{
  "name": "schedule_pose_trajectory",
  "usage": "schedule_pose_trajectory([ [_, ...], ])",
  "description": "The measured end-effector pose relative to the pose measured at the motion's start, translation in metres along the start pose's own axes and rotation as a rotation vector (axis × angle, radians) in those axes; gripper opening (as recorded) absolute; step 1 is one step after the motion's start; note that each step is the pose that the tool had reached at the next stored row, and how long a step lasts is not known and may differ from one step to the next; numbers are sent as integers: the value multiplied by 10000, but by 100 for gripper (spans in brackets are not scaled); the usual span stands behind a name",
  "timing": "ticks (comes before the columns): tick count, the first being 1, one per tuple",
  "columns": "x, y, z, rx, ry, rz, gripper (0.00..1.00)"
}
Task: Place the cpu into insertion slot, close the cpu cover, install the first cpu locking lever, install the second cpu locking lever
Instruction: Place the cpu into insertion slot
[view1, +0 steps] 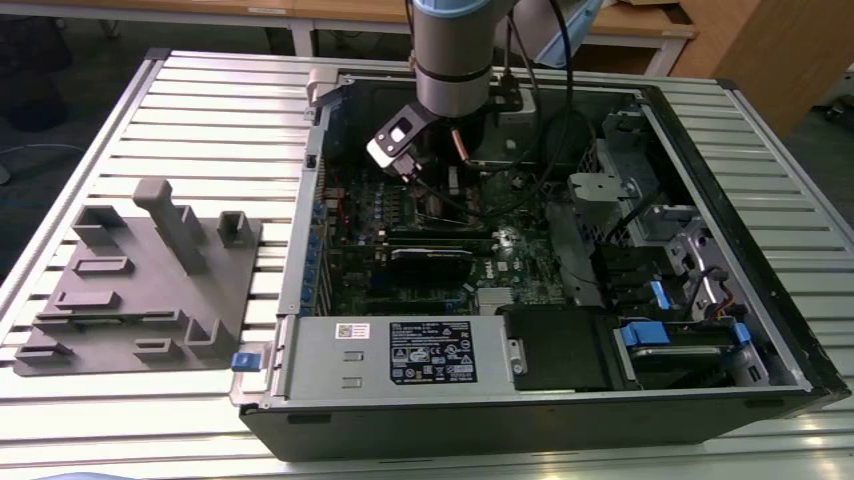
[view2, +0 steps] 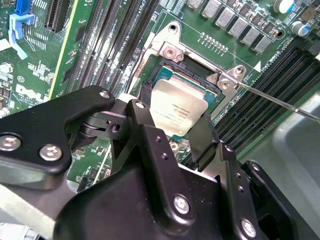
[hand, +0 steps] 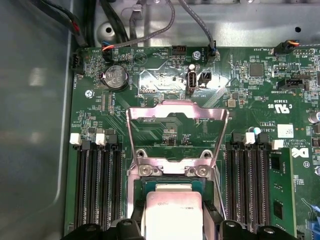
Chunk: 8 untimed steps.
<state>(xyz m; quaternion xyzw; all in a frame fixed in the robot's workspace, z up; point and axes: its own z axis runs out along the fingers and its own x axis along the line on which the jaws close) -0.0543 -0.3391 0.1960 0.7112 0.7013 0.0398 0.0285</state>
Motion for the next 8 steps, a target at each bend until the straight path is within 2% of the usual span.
schedule_pose_trajectory([
  [8,0,-12,6,-12,-6,10,54],
])
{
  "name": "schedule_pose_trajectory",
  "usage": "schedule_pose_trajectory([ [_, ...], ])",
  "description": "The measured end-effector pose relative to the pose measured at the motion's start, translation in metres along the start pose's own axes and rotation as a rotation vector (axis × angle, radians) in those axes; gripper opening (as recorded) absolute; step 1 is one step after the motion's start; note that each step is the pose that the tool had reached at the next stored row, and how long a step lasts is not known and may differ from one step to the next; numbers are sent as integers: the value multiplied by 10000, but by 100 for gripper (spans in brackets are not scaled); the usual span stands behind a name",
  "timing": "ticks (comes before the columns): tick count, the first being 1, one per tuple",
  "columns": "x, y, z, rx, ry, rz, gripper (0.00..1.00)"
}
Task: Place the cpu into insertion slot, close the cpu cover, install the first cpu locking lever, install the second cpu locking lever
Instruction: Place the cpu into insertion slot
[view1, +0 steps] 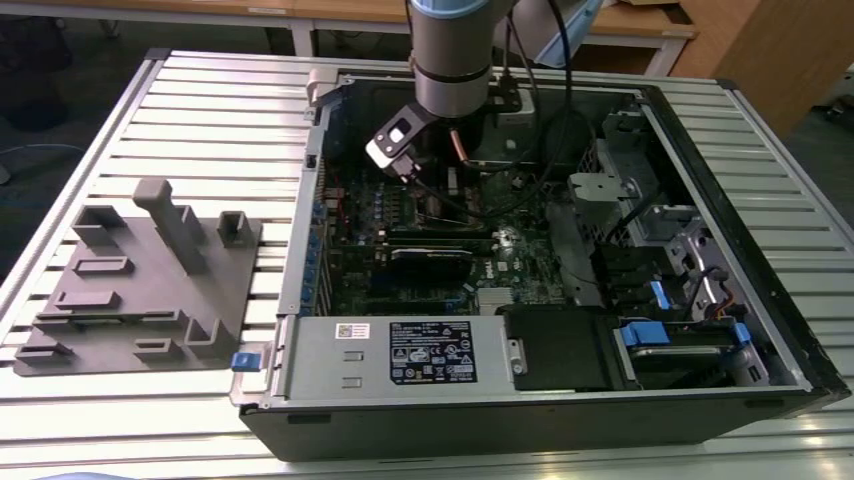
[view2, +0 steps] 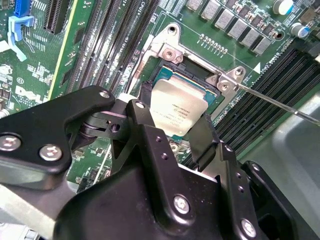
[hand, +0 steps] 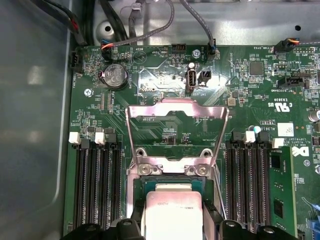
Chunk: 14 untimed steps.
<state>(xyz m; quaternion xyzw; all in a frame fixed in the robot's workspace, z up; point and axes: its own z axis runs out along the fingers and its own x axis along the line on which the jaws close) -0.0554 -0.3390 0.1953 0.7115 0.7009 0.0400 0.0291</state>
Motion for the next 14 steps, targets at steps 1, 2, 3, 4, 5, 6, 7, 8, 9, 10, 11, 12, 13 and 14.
schedule_pose_trajectory([
  [1,0,-1,1,-2,0,0,54],
  [2,-1,-2,2,-4,-4,-2,54],
  [3,-1,-2,6,-7,-11,-1,54],
  [4,0,-3,9,-7,-19,1,54],
  [5,0,-3,12,-7,-26,2,54],
  [6,-1,-3,15,-8,-30,5,54],
  [7,-1,-4,18,-8,-33,7,54],
  [8,-1,-4,19,-7,-36,8,54],
  [9,-1,-4,19,-7,-37,8,54],
  [10,-1,-4,19,-7,-37,8,54],
  [11,-1,-4,19,-7,-36,8,54],
  [12,-1,-4,20,-8,-34,9,54],
  [13,-1,-4,21,-8,-37,8,54],
  [14,-1,-5,25,-9,-43,9,54],
])
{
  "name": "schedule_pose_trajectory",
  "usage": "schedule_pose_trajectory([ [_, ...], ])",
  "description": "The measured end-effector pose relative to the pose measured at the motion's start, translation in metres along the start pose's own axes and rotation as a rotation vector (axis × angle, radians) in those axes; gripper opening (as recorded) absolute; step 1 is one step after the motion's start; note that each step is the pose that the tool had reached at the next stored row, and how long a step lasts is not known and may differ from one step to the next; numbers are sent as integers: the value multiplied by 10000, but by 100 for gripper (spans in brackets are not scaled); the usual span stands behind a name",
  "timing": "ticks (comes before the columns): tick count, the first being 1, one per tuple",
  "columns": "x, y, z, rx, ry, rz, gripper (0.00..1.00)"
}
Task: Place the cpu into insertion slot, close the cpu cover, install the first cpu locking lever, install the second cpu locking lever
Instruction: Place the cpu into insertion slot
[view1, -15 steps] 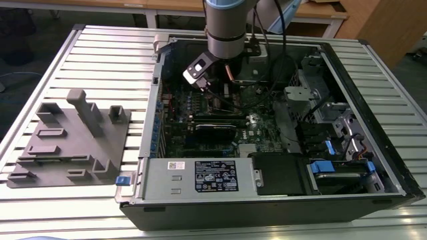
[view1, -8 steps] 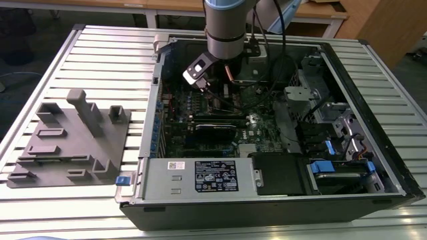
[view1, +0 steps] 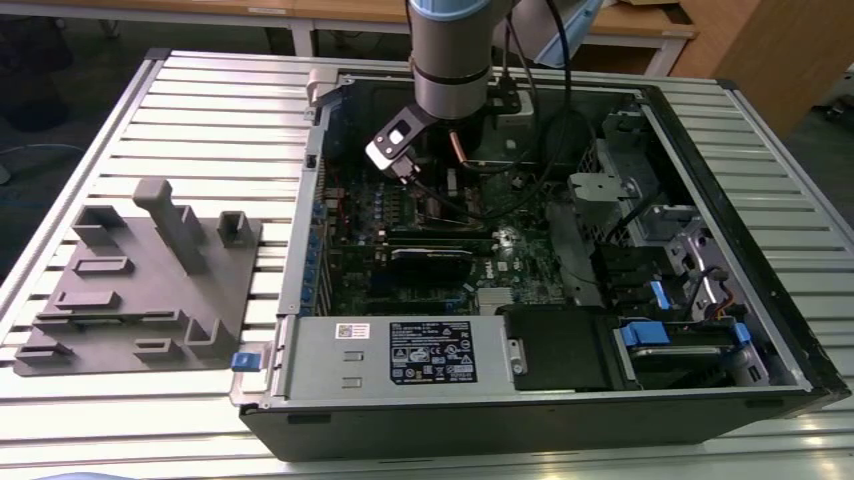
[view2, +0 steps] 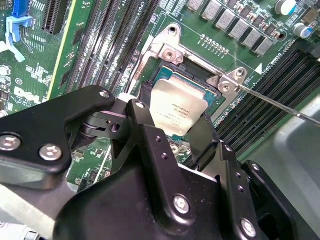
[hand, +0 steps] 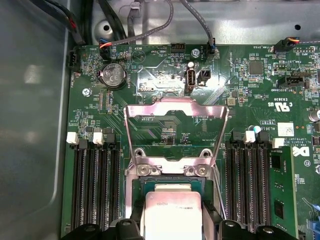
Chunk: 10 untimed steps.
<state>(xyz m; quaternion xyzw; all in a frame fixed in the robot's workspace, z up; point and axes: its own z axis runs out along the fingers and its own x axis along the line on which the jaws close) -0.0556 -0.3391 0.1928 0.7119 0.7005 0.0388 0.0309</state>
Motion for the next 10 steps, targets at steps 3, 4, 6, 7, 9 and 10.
schedule_pose_trajectory([
  [3,-2,-2,8,3,-18,-3,54],
  [4,-1,-2,9,2,-18,-2,54],
  [6,0,-1,11,-1,-14,-2,54],
  [7,0,-1,12,-2,-13,-2,54],
  [9,0,-1,11,-2,-13,-2,54],
  [10,0,-1,12,-2,-12,-2,54],
])
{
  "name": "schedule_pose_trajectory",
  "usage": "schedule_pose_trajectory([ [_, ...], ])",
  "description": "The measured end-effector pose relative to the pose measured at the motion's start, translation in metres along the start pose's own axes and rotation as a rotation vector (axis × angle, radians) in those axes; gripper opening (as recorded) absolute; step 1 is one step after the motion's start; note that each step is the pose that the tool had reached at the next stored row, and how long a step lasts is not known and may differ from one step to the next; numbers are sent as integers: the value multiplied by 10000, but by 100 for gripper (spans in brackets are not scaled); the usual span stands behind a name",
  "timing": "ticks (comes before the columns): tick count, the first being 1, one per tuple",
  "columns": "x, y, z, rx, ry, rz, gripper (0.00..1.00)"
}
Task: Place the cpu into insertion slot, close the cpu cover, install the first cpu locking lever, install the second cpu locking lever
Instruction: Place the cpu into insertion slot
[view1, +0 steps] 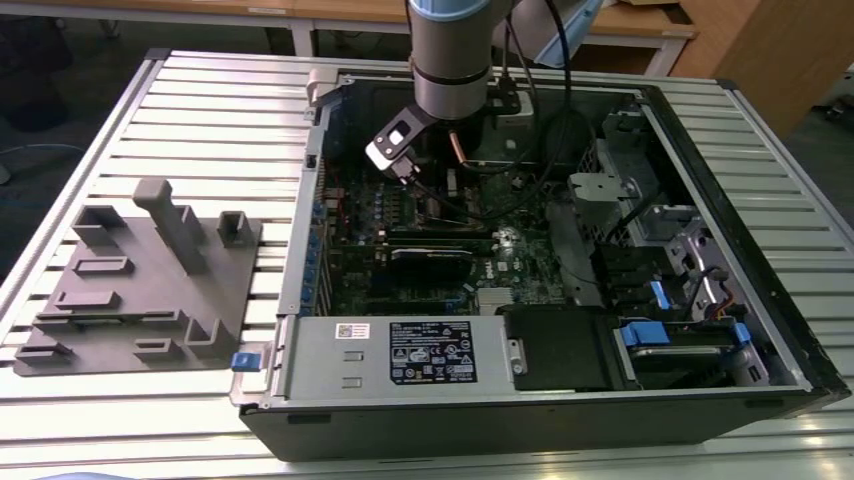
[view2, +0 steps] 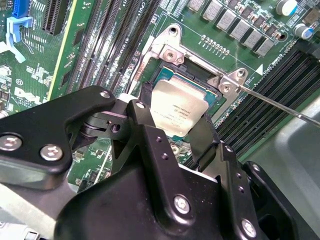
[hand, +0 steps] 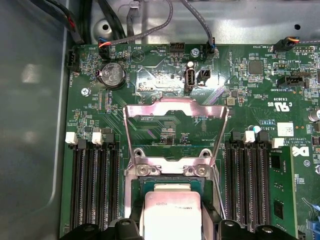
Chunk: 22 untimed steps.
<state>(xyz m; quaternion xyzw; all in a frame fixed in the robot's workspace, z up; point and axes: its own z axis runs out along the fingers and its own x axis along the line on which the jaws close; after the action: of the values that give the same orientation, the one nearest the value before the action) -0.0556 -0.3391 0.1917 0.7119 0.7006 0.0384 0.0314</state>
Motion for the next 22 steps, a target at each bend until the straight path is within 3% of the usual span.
schedule_pose_trajectory([
  [22,1,6,-31,-4,-25,254,54],
])
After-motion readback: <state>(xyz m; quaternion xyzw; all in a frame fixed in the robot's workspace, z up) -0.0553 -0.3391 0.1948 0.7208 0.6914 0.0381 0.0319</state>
